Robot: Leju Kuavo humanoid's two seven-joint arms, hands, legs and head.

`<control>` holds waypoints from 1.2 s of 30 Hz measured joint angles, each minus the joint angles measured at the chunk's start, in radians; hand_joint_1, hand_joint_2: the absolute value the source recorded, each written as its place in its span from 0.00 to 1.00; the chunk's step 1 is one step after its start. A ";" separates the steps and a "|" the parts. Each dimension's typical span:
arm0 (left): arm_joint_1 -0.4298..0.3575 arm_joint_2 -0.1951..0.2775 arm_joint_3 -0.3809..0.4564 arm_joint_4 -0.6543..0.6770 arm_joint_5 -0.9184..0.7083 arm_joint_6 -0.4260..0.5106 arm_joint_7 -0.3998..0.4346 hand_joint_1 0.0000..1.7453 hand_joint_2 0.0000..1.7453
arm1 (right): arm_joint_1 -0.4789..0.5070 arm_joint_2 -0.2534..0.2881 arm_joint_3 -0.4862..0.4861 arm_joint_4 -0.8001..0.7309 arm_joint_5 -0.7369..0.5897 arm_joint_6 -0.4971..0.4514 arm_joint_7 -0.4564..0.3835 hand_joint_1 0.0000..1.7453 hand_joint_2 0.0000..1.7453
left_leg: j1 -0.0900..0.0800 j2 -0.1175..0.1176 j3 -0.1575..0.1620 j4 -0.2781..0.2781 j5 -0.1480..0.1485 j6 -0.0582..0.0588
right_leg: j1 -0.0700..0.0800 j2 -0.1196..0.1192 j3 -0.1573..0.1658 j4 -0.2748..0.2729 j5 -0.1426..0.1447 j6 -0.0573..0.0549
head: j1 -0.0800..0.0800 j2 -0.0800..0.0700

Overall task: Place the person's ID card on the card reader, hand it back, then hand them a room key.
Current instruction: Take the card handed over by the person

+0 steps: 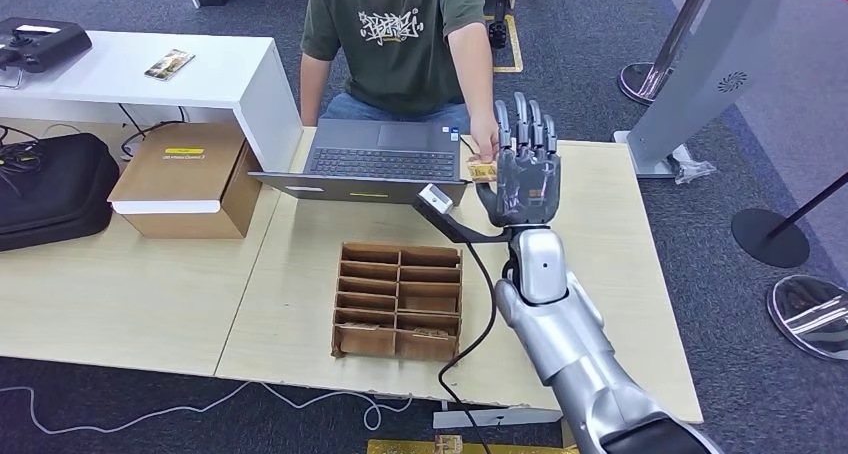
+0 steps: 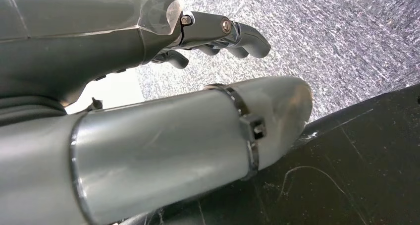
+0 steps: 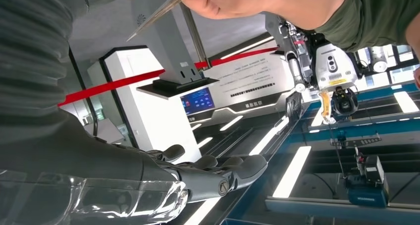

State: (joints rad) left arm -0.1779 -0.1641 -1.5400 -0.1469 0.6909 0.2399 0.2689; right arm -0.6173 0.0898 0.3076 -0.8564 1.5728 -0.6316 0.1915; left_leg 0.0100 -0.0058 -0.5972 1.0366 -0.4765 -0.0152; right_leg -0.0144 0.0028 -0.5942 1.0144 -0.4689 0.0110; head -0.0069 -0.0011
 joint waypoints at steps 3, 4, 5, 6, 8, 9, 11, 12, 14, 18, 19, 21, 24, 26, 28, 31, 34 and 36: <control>0.000 0.000 0.000 0.000 0.000 0.000 0.000 0.00 0.00 | 0.013 -0.003 -0.006 -0.022 0.000 0.011 -0.001 0.64 1.00 | 0.000 0.000 0.000 0.000 0.000 0.000 | 0.000 0.000 0.000 0.000 0.000 0.000 | 0.000 0.000; 0.000 0.000 0.000 0.000 0.000 0.000 0.000 0.00 0.00 | 0.018 -0.003 -0.009 -0.028 0.000 0.016 -0.002 0.89 1.00 | 0.000 0.000 0.000 0.000 0.000 0.000 | 0.000 0.000 0.000 0.000 0.000 0.000 | 0.000 0.000; 0.000 0.000 0.000 0.000 0.000 0.000 0.000 0.00 0.00 | 0.022 -0.004 -0.012 -0.034 0.000 0.022 -0.003 0.99 1.00 | 0.000 0.000 0.000 0.000 0.000 0.000 | 0.000 0.000 0.000 0.000 0.000 0.000 | 0.000 0.000; 0.000 0.000 0.000 0.000 0.000 0.000 0.000 0.00 0.00 | 0.025 -0.004 -0.014 -0.041 0.000 0.027 -0.004 1.00 1.00 | 0.000 0.000 0.000 0.000 0.000 0.000 | 0.000 0.000 0.000 0.000 0.000 0.000 | 0.000 0.000; 0.000 0.000 0.000 0.000 0.000 -0.001 0.000 0.00 0.00 | 0.031 -0.004 -0.018 -0.050 0.000 0.034 -0.006 1.00 1.00 | 0.000 0.000 0.000 0.000 0.000 0.000 | 0.000 0.000 0.000 0.000 0.000 0.000 | 0.000 0.000; 0.000 0.000 0.000 0.000 0.000 -0.001 0.000 0.00 0.00 | 0.034 -0.004 -0.020 -0.054 0.000 0.037 -0.007 1.00 1.00 | 0.000 0.000 0.000 0.000 0.000 0.000 | 0.000 0.000 0.000 0.000 0.000 0.000 | 0.000 0.000; 0.000 0.000 0.000 0.000 0.000 -0.002 0.000 0.00 0.00 | 0.038 -0.004 -0.023 -0.061 0.000 0.041 -0.008 1.00 1.00 | 0.000 0.000 0.000 0.000 0.000 0.000 | 0.000 0.000 0.000 0.000 0.000 0.000 | 0.000 0.000; 0.000 0.000 0.000 0.000 0.000 -0.002 0.000 0.00 0.00 | 0.041 -0.004 -0.024 -0.064 0.000 0.042 -0.009 1.00 1.00 | 0.000 0.000 0.000 0.000 0.000 0.000 | 0.000 0.000 0.000 0.000 0.000 0.000 | 0.000 0.000; 0.000 0.000 0.000 0.000 0.000 -0.002 0.000 0.00 0.00 | 0.046 -0.005 -0.027 -0.072 0.000 0.045 -0.011 1.00 1.00 | 0.000 0.000 0.000 0.000 0.000 0.000 | 0.000 0.000 0.000 0.000 0.000 0.000 | 0.000 0.000; 0.000 0.000 0.000 0.000 -0.001 -0.002 0.000 0.00 0.00 | 0.052 -0.005 -0.036 -0.085 -0.001 0.047 -0.014 1.00 1.00 | 0.000 0.000 0.000 0.000 0.000 0.000 | 0.000 0.000 0.000 0.000 0.000 0.000 | 0.000 0.000; 0.000 0.000 0.000 0.000 -0.001 -0.002 0.000 0.00 0.00 | 0.053 -0.006 -0.038 -0.088 -0.001 0.048 -0.014 1.00 1.00 | 0.000 0.000 0.000 0.000 0.000 0.000 | 0.000 0.000 0.000 0.000 0.000 0.000 | 0.000 0.000; 0.000 0.000 0.000 0.000 -0.001 -0.002 0.000 0.00 0.00 | 0.054 -0.006 -0.039 -0.091 -0.001 0.049 -0.014 1.00 1.00 | 0.000 0.000 0.000 0.000 0.000 0.000 | 0.000 0.000 0.000 0.000 0.000 0.000 | 0.000 0.000; 0.000 0.000 0.000 0.000 -0.002 -0.002 0.000 0.00 0.00 | 0.056 -0.006 -0.041 -0.097 0.000 0.054 -0.014 1.00 1.00 | 0.000 0.000 0.000 0.000 0.000 0.000 | 0.000 0.000 0.000 0.000 0.000 0.000 | 0.000 0.000; 0.000 0.000 0.000 0.000 -0.003 -0.002 0.000 0.00 0.00 | 0.057 -0.007 -0.043 -0.100 0.000 0.058 -0.014 1.00 1.00 | 0.000 0.000 0.000 0.000 0.000 0.000 | 0.000 0.000 0.000 0.000 0.000 0.000 | 0.000 0.000; 0.000 0.000 0.000 0.000 -0.004 -0.002 0.000 0.00 0.00 | 0.060 -0.007 -0.046 -0.104 0.000 0.061 -0.014 1.00 1.00 | 0.000 0.000 0.000 0.000 0.000 0.000 | 0.000 0.000 0.000 0.000 0.000 0.000 | 0.000 0.000; 0.000 0.000 0.000 0.000 -0.006 -0.005 0.000 0.00 0.00 | 0.064 -0.008 -0.049 -0.109 0.000 0.062 -0.014 1.00 1.00 | 0.000 0.000 0.000 0.000 0.000 0.000 | 0.000 0.000 0.000 0.000 0.000 0.000 | 0.000 0.000; 0.000 0.000 0.000 0.000 -0.006 -0.006 0.000 0.00 0.00 | 0.068 -0.009 -0.051 -0.111 -0.002 0.064 -0.015 1.00 1.00 | 0.000 0.000 0.000 0.000 0.000 0.000 | 0.000 0.000 0.000 0.000 0.000 0.000 | 0.000 0.000; 0.000 0.000 0.000 0.000 -0.004 -0.007 0.000 0.00 0.00 | 0.073 -0.010 -0.056 -0.116 -0.016 0.071 -0.022 1.00 1.00 | 0.000 0.000 0.000 0.000 0.000 0.000 | 0.000 0.000 0.000 0.000 0.000 0.000 | 0.000 0.000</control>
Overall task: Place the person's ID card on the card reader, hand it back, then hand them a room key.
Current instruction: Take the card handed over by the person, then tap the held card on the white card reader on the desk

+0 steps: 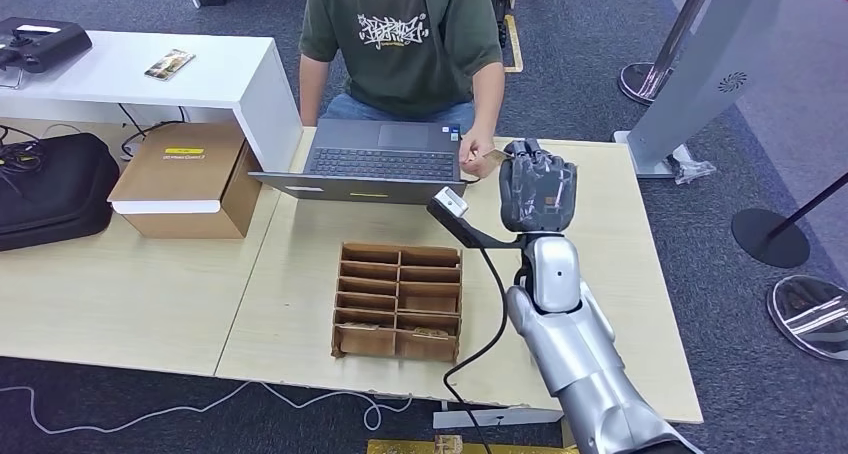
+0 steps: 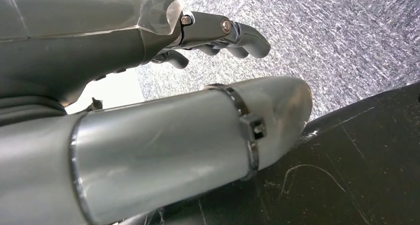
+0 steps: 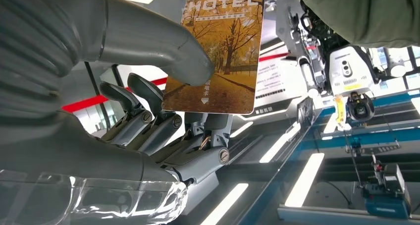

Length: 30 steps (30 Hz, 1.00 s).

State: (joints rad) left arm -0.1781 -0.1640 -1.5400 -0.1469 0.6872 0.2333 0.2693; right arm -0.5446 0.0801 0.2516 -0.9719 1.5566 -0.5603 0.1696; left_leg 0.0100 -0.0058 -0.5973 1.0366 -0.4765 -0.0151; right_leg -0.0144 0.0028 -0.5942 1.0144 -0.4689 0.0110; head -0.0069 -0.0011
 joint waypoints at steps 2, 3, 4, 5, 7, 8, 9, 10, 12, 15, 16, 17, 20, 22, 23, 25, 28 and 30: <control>0.000 0.000 0.000 0.000 0.004 0.000 0.000 0.00 0.00 | 0.006 0.000 -0.010 -0.007 -0.034 0.012 -0.017 1.00 1.00 | 0.000 0.000 0.000 0.000 0.000 0.000 | 0.000 0.000 0.000 0.000 0.000 0.000 | 0.000 0.000; 0.000 0.000 0.000 0.000 0.006 0.000 0.000 0.00 0.00 | 0.009 0.000 -0.016 -0.011 -0.055 0.018 -0.027 1.00 1.00 | 0.000 0.000 0.000 0.000 0.000 0.000 | 0.000 0.000 0.000 0.000 0.000 0.000 | 0.000 0.000; 0.000 0.000 0.000 0.000 0.009 -0.001 0.000 0.00 0.00 | 0.012 0.000 -0.022 -0.014 -0.082 0.026 -0.037 1.00 1.00 | 0.000 0.000 0.000 0.000 0.000 0.000 | 0.000 0.000 0.000 0.000 0.000 0.000 | 0.000 0.000; 0.000 0.000 0.000 0.000 0.012 0.000 0.000 0.00 0.00 | 0.015 0.001 -0.029 -0.018 -0.117 0.038 -0.048 1.00 1.00 | 0.000 0.000 0.000 0.000 0.000 0.000 | 0.000 0.000 0.000 0.000 0.000 0.000 | 0.000 0.000; 0.000 0.000 0.000 0.000 0.020 0.001 0.001 0.00 0.00 | 0.022 0.007 -0.051 -0.028 -0.215 0.071 -0.071 1.00 1.00 | 0.000 0.000 0.000 0.000 0.000 0.000 | 0.000 0.000 0.000 0.000 0.000 0.000 | 0.000 0.000; 0.001 0.001 0.000 0.000 0.024 0.003 0.002 0.00 0.00 | 0.026 0.011 -0.066 -0.035 -0.281 0.094 -0.084 1.00 1.00 | 0.000 0.000 0.000 0.000 0.000 0.000 | 0.000 0.000 0.000 0.000 0.000 0.000 | 0.000 0.000; 0.001 0.001 0.000 0.000 0.027 0.004 0.003 0.00 0.00 | 0.030 0.016 -0.083 -0.043 -0.349 0.120 -0.098 1.00 1.00 | 0.000 0.000 0.000 0.000 0.000 0.000 | 0.000 0.000 0.000 0.000 0.000 0.000 | 0.000 0.000; 0.001 0.001 0.000 0.000 0.030 0.006 0.004 0.00 0.00 | 0.035 0.021 -0.099 -0.052 -0.417 0.149 -0.112 1.00 1.00 | 0.000 0.000 0.000 0.000 0.000 0.000 | 0.000 0.000 0.000 0.000 0.000 0.000 | 0.000 0.000; 0.001 0.002 0.000 0.000 0.033 0.007 0.010 0.00 0.00 | 0.046 0.026 -0.131 -0.071 -0.553 0.215 -0.142 1.00 1.00 | 0.000 0.000 0.000 0.000 0.000 0.000 | 0.000 0.000 0.000 0.000 0.000 0.000 | 0.000 0.000; 0.001 0.004 0.000 0.000 0.034 0.007 0.019 0.00 0.00 | 0.063 0.028 -0.170 -0.098 -0.705 0.297 -0.178 1.00 1.00 | 0.000 0.000 0.000 0.000 0.000 0.000 | 0.000 0.000 0.000 0.000 0.000 0.000 | 0.000 0.000; 0.001 0.004 0.000 0.000 0.034 0.007 0.020 0.00 0.00 | 0.068 0.028 -0.180 -0.104 -0.739 0.317 -0.186 1.00 1.00 | 0.000 0.000 0.000 0.000 0.000 0.000 | 0.000 0.000 0.000 0.000 0.000 0.000 | 0.000 0.000; 0.001 0.005 0.000 0.000 0.034 0.007 0.021 0.00 0.00 | 0.072 0.028 -0.190 -0.110 -0.772 0.336 -0.191 1.00 1.00 | 0.000 0.000 0.000 0.000 0.000 0.000 | 0.000 0.000 0.000 0.000 0.000 0.000 | 0.000 0.000; 0.001 0.005 0.000 0.000 0.035 0.010 0.021 0.00 0.00 | 0.082 0.028 -0.214 -0.119 -0.846 0.376 -0.196 1.00 1.00 | 0.000 0.000 0.000 0.000 0.000 0.000 | 0.000 0.000 0.000 0.000 0.000 0.000 | 0.000 0.000; 0.001 0.005 0.000 0.000 0.037 0.016 0.021 0.00 0.00 | 0.085 0.027 -0.226 -0.121 -0.873 0.392 -0.193 1.00 1.00 | 0.000 0.000 0.000 0.000 0.000 0.000 | 0.000 0.000 0.000 0.000 0.000 0.000 | 0.000 0.000; 0.001 0.005 0.000 0.000 0.038 0.020 0.021 0.00 0.00 | 0.086 0.026 -0.231 -0.121 -0.881 0.397 -0.192 1.00 1.00 | 0.000 0.000 0.000 0.000 0.000 0.000 | 0.000 0.000 0.000 0.000 0.000 0.000 | 0.000 0.000; 0.001 0.005 0.000 0.000 0.040 0.026 0.021 0.00 0.00 | 0.089 0.023 -0.238 -0.121 -0.890 0.403 -0.190 1.00 1.00 | 0.000 0.000 0.000 0.000 0.000 0.000 | 0.000 0.000 0.000 0.000 0.000 0.000 | 0.000 0.000; 0.001 0.005 0.000 0.000 0.040 0.031 0.021 0.00 0.00 | 0.094 0.019 -0.246 -0.121 -0.900 0.410 -0.185 1.00 1.00 | 0.000 0.000 0.000 0.000 0.000 0.000 | 0.000 0.000 0.000 0.000 0.000 0.000 | 0.000 0.000; 0.001 0.005 0.000 0.000 0.040 0.032 0.021 0.00 0.00 | 0.100 0.014 -0.250 -0.124 -0.903 0.415 -0.181 1.00 1.00 | 0.000 0.000 0.000 0.000 0.000 0.000 | 0.000 0.000 0.000 0.000 0.000 0.000 | 0.000 0.000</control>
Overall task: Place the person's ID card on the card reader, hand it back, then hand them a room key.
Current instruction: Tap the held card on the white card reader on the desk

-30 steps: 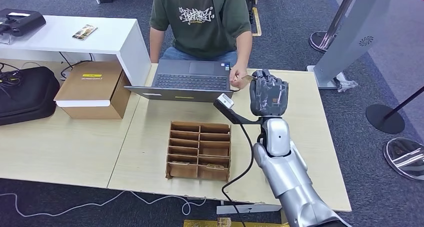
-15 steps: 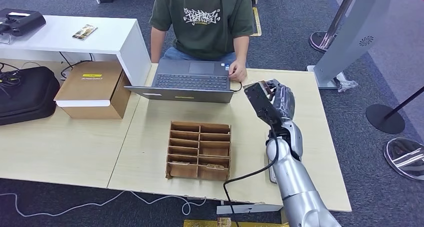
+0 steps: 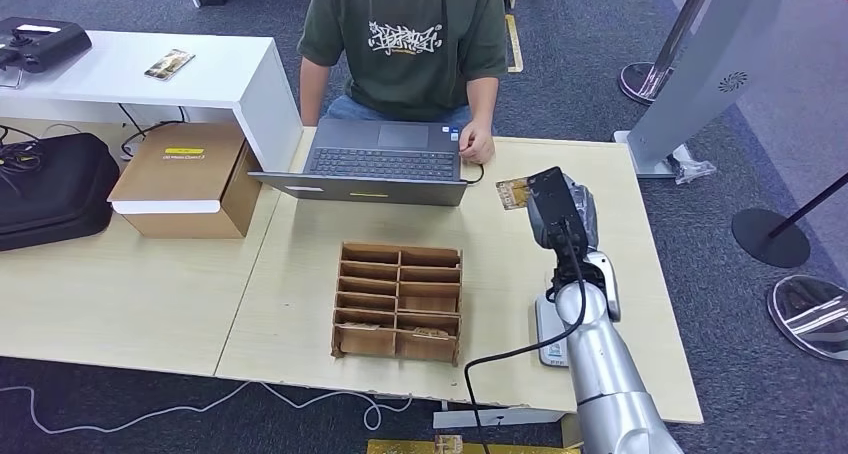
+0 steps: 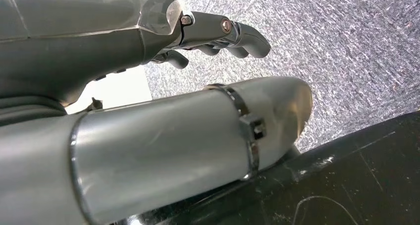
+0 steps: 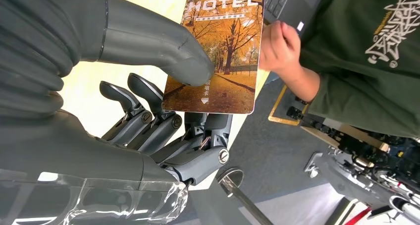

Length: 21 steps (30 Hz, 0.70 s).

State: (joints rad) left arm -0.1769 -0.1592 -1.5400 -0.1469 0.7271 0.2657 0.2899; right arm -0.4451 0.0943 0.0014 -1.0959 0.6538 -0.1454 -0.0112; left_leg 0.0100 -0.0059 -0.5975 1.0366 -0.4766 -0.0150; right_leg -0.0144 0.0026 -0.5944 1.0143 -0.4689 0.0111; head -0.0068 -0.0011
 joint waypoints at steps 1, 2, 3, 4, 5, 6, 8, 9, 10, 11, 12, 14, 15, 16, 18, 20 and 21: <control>0.000 0.000 0.000 0.000 0.000 0.001 0.000 0.00 0.00 | 0.003 -0.002 -0.001 -0.001 0.000 0.002 0.002 1.00 1.00 | 0.000 0.000 0.000 0.000 0.000 0.000 | 0.000 0.000 0.000 0.000 0.000 0.000 | 0.000 0.000; 0.000 0.000 0.000 0.000 0.000 0.001 0.000 0.00 0.00 | 0.005 -0.004 -0.002 -0.003 0.000 0.004 0.003 1.00 1.00 | 0.000 0.000 0.000 0.000 0.000 0.000 | 0.000 0.000 0.000 0.000 0.000 0.000 | 0.000 0.000; 0.000 0.000 0.000 0.000 0.000 0.002 0.000 0.00 0.00 | 0.006 -0.006 -0.003 -0.003 0.000 0.004 0.003 1.00 1.00 | 0.000 0.000 0.000 0.000 0.000 0.000 | 0.000 0.000 0.000 0.000 0.000 0.000 | 0.000 0.000; 0.000 0.000 0.000 0.000 0.000 0.002 0.000 0.00 0.00 | 0.008 -0.007 -0.004 -0.004 0.000 0.005 0.004 1.00 1.00 | 0.000 0.000 0.000 0.000 0.000 0.000 | 0.000 0.000 0.000 0.000 0.000 0.000 | 0.000 0.000; 0.000 0.000 0.000 0.000 0.000 0.003 0.000 0.00 0.00 | 0.010 -0.009 -0.005 -0.006 0.000 0.005 0.004 1.00 1.00 | 0.000 0.000 0.000 0.000 0.000 0.000 | 0.000 0.000 0.000 0.000 0.000 0.000 | 0.000 0.000; 0.000 0.000 0.000 0.000 0.000 0.003 0.000 0.00 0.00 | 0.011 -0.010 -0.005 -0.007 0.000 0.005 0.004 1.00 1.00 | 0.000 0.000 0.000 0.000 0.000 0.000 | 0.000 0.000 0.000 0.000 0.000 0.000 | 0.000 0.000; 0.000 0.000 0.000 0.000 0.001 0.006 0.000 0.00 0.00 | 0.016 -0.014 -0.006 -0.013 -0.002 0.007 0.006 1.00 1.00 | 0.000 0.000 0.000 0.000 0.000 0.000 | 0.000 0.000 0.000 0.000 0.000 0.000 | 0.000 0.000; 0.000 0.000 0.000 0.000 0.002 0.008 0.000 0.00 0.00 | 0.021 -0.016 -0.006 -0.017 -0.006 0.008 0.008 1.00 1.00 | 0.000 0.000 0.000 0.000 0.000 0.000 | 0.000 0.000 0.000 0.000 0.000 0.000 | 0.000 0.000; 0.001 0.000 0.000 0.000 0.004 0.011 0.000 0.00 0.00 | 0.028 -0.018 -0.006 -0.023 -0.010 0.011 0.010 1.00 1.00 | 0.000 0.000 0.000 0.000 0.000 0.000 | 0.000 0.000 0.000 0.000 0.000 0.000 | 0.000 0.000; 0.001 0.000 0.000 0.000 0.007 0.014 0.000 0.00 0.00 | 0.036 -0.022 -0.006 -0.031 -0.015 0.014 0.011 1.00 1.00 | 0.000 0.000 0.000 0.000 0.000 0.000 | 0.000 0.000 0.000 0.000 0.000 0.000 | 0.000 0.000; 0.001 0.000 0.000 0.000 0.010 0.017 0.000 0.00 0.00 | 0.047 -0.025 -0.007 -0.040 -0.022 0.015 0.012 1.00 1.00 | 0.000 0.000 0.000 0.000 0.000 0.000 | 0.000 0.000 0.000 0.000 0.000 0.000 | 0.000 0.000; 0.003 0.000 0.000 0.000 0.016 0.024 -0.002 0.00 0.00 | 0.072 -0.033 -0.011 -0.062 -0.032 0.011 0.016 1.00 1.00 | 0.000 0.000 0.000 0.000 0.000 0.000 | 0.000 0.000 0.000 0.000 0.000 0.000 | 0.000 0.000; 0.004 0.000 0.000 0.000 0.017 0.027 -0.002 0.00 0.00 | 0.087 -0.036 -0.015 -0.076 -0.033 0.005 0.020 1.00 1.00 | 0.000 0.000 0.000 0.000 0.000 0.000 | 0.000 0.000 0.000 0.000 0.000 0.000 | 0.000 0.000; 0.006 0.000 0.000 0.000 0.018 0.029 -0.003 0.00 0.00 | 0.104 -0.038 -0.021 -0.091 -0.032 -0.002 0.024 1.00 1.00 | 0.000 0.000 0.000 0.000 -0.001 0.000 | 0.000 0.000 0.000 0.000 -0.001 0.001 | 0.000 0.000; 0.009 0.000 0.000 0.000 0.019 0.032 -0.003 0.00 0.00 | 0.140 -0.040 -0.034 -0.126 -0.027 -0.014 0.030 1.00 1.00 | 0.000 0.000 0.000 0.000 -0.001 0.001 | 0.000 0.000 0.000 0.000 -0.001 0.001 | 0.000 0.000; 0.013 0.000 0.000 0.000 0.021 0.032 -0.003 0.00 0.00 | 0.173 -0.040 -0.045 -0.159 -0.022 -0.018 0.033 1.00 1.00 | 0.000 0.000 0.000 0.000 -0.001 0.001 | 0.000 0.000 0.000 0.000 -0.001 0.001 | 0.000 0.000; 0.014 0.000 0.000 0.000 0.021 0.032 -0.003 0.00 0.00 | 0.186 -0.041 -0.049 -0.172 -0.020 -0.019 0.034 1.00 1.00 | 0.000 0.000 0.000 0.000 -0.002 0.000 | 0.000 0.000 0.000 0.000 -0.001 0.001 | 0.000 0.000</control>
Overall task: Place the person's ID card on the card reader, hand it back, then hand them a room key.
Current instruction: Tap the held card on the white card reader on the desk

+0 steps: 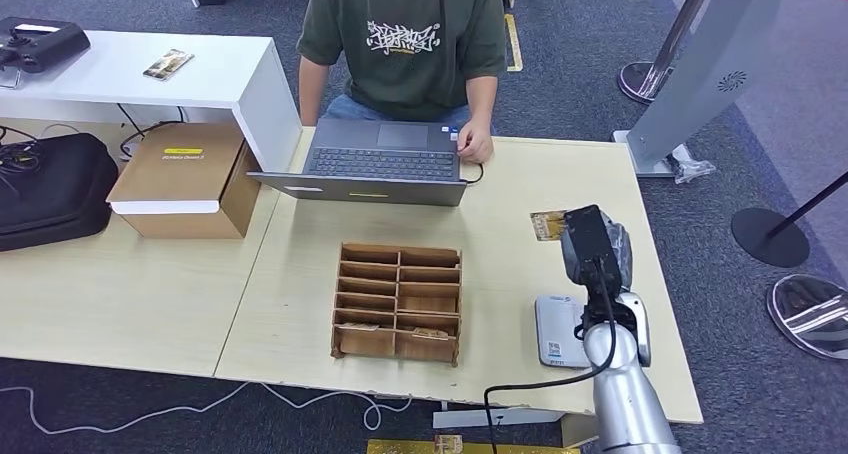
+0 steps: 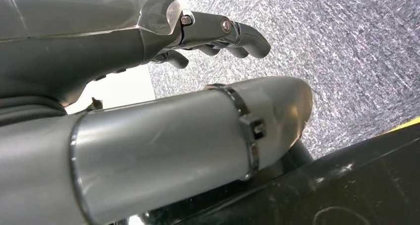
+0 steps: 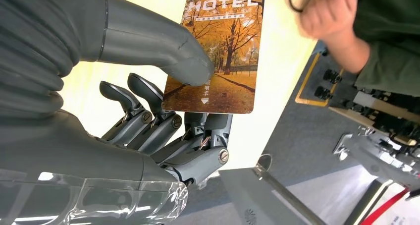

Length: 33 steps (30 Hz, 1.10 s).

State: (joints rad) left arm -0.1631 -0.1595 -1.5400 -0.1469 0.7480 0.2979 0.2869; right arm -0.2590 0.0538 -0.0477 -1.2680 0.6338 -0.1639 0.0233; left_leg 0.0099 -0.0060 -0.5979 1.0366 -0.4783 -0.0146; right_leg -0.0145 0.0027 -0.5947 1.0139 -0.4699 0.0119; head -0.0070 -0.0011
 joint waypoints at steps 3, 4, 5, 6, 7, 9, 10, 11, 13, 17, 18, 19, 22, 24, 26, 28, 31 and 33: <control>0.001 0.000 0.000 0.000 0.002 -0.001 0.000 0.00 0.00 | 0.042 0.000 -0.014 -0.045 0.024 -0.006 0.017 1.00 1.00 | 0.000 0.000 0.000 0.000 0.000 0.000 | 0.000 -0.001 0.000 0.000 0.000 0.000 | 0.000 0.000; 0.002 -0.001 0.000 0.000 0.004 -0.001 0.000 0.00 0.00 | 0.060 0.000 -0.019 -0.065 0.036 -0.008 0.024 1.00 1.00 | 0.000 -0.001 0.000 0.000 0.000 0.000 | 0.000 -0.001 0.000 0.000 0.000 0.000 | 0.000 0.000; 0.002 -0.001 0.000 0.000 0.006 -0.002 0.000 0.00 0.00 | 0.079 0.000 -0.024 -0.085 0.048 -0.010 0.030 1.00 1.00 | 0.000 -0.001 0.000 0.000 0.000 0.000 | 0.000 -0.001 0.000 0.000 0.000 0.000 | 0.000 0.000; 0.003 -0.001 0.000 0.000 0.008 -0.002 0.000 0.00 0.00 | 0.099 0.000 -0.030 -0.105 0.058 -0.010 0.034 1.00 1.00 | 0.000 -0.001 0.000 0.000 0.000 0.000 | 0.000 -0.001 0.000 0.000 -0.001 0.000 | 0.000 0.000; 0.003 -0.002 0.000 0.000 0.009 -0.002 0.000 0.00 0.00 | 0.120 0.000 -0.036 -0.125 0.067 -0.009 0.038 1.00 1.00 | 0.000 -0.001 -0.001 0.000 0.000 0.000 | 0.000 -0.001 0.000 0.000 -0.001 0.000 | 0.000 0.000; 0.003 -0.002 0.000 0.000 0.011 -0.002 0.000 0.00 0.00 | 0.153 0.000 -0.046 -0.157 0.076 -0.008 0.042 1.00 1.00 | 0.000 -0.001 -0.001 0.000 -0.001 0.000 | 0.000 -0.001 0.000 0.000 -0.001 0.001 | 0.000 0.000; 0.003 -0.003 0.000 0.000 0.011 -0.002 0.000 0.00 0.00 | 0.165 0.000 -0.050 -0.170 0.078 -0.008 0.043 1.00 1.00 | 0.000 -0.001 -0.001 0.000 -0.001 0.000 | 0.000 -0.001 0.000 0.000 -0.001 0.001 | 0.000 0.000; 0.003 -0.003 0.000 0.000 0.012 -0.002 0.000 0.00 0.00 | 0.175 0.000 -0.053 -0.181 0.079 -0.008 0.043 1.00 1.00 | 0.000 0.000 -0.001 0.000 -0.001 0.000 | 0.000 0.000 0.000 0.000 -0.001 0.001 | 0.000 0.000; 0.003 -0.003 0.000 0.000 0.012 -0.002 0.000 0.00 0.00 | 0.189 0.001 -0.059 -0.199 0.080 -0.006 0.045 1.00 1.00 | 0.000 -0.001 -0.001 0.000 -0.001 0.000 | 0.000 -0.001 0.000 0.000 -0.001 0.001 | 0.000 0.000; 0.004 -0.004 0.000 0.000 0.012 -0.002 0.000 0.00 0.00 | 0.216 0.003 -0.070 -0.229 0.090 -0.004 0.050 1.00 1.00 | 0.000 -0.001 0.000 0.000 -0.001 0.000 | 0.000 -0.001 0.000 0.000 -0.001 0.001 | 0.000 0.000; 0.004 -0.004 0.000 0.000 0.013 -0.002 0.000 0.00 0.00 | 0.227 0.004 -0.073 -0.237 0.094 -0.004 0.053 1.00 1.00 | 0.000 -0.001 0.000 0.000 -0.001 0.000 | 0.000 -0.001 0.000 0.000 -0.001 0.001 | 0.000 0.000; 0.004 -0.004 0.000 0.000 0.013 -0.002 0.000 0.00 0.00 | 0.238 0.006 -0.076 -0.246 0.098 -0.002 0.056 1.00 1.00 | 0.000 -0.001 0.000 0.000 -0.001 0.000 | 0.000 -0.001 0.000 0.000 -0.001 0.001 | 0.000 0.000; 0.004 -0.005 0.000 0.000 0.014 -0.002 0.001 0.00 0.00 | 0.277 0.014 -0.084 -0.270 0.106 0.004 0.066 1.00 1.00 | 0.000 -0.001 -0.001 0.000 -0.001 0.000 | 0.000 -0.001 0.000 0.000 -0.001 0.001 | 0.000 0.000; 0.003 -0.005 0.000 0.000 0.014 -0.003 0.002 0.00 0.00 | 0.302 0.022 -0.088 -0.285 0.109 0.007 0.072 1.00 1.00 | 0.000 -0.001 -0.001 0.000 -0.001 0.000 | 0.000 -0.001 0.000 0.000 -0.001 0.001 | 0.000 0.000; 0.003 -0.005 0.000 0.000 0.013 -0.004 0.003 0.00 0.00 | 0.324 0.030 -0.091 -0.297 0.110 0.009 0.075 1.00 1.00 | 0.000 -0.001 -0.001 0.000 -0.002 0.000 | 0.000 -0.001 0.000 0.000 -0.001 0.001 | 0.000 0.000; 0.003 -0.005 0.000 0.000 0.013 -0.004 0.003 0.00 0.00 | 0.340 0.036 -0.092 -0.307 0.110 0.009 0.077 1.00 1.00 | 0.000 -0.001 0.000 0.000 -0.002 0.000 | 0.000 -0.001 0.000 0.000 -0.001 0.001 | 0.000 0.000; 0.003 -0.005 0.000 0.000 0.016 -0.004 0.003 0.00 0.00 | 0.357 0.046 -0.097 -0.319 0.114 0.013 0.083 1.00 1.00 | 0.000 0.000 0.000 0.000 -0.002 0.000 | 0.000 -0.001 0.000 0.000 -0.001 0.001 | 0.000 0.000; 0.003 -0.005 0.000 0.000 0.020 -0.007 0.004 0.00 0.00 | 0.366 0.054 -0.102 -0.323 0.116 0.021 0.088 1.00 1.00 | 0.000 0.000 0.000 0.000 -0.002 0.000 | 0.000 -0.001 0.000 0.000 -0.001 0.001 | 0.000 0.000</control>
State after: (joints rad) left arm -0.1600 -0.1644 -1.5400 -0.1469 0.7675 0.2911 0.2905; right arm 0.1071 0.1081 -0.1493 -1.5913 0.7496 -0.1433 0.1112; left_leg 0.0099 -0.0065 -0.5982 1.0365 -0.4798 -0.0149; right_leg -0.0146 0.0019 -0.5947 1.0139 -0.4714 0.0125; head -0.0069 -0.0011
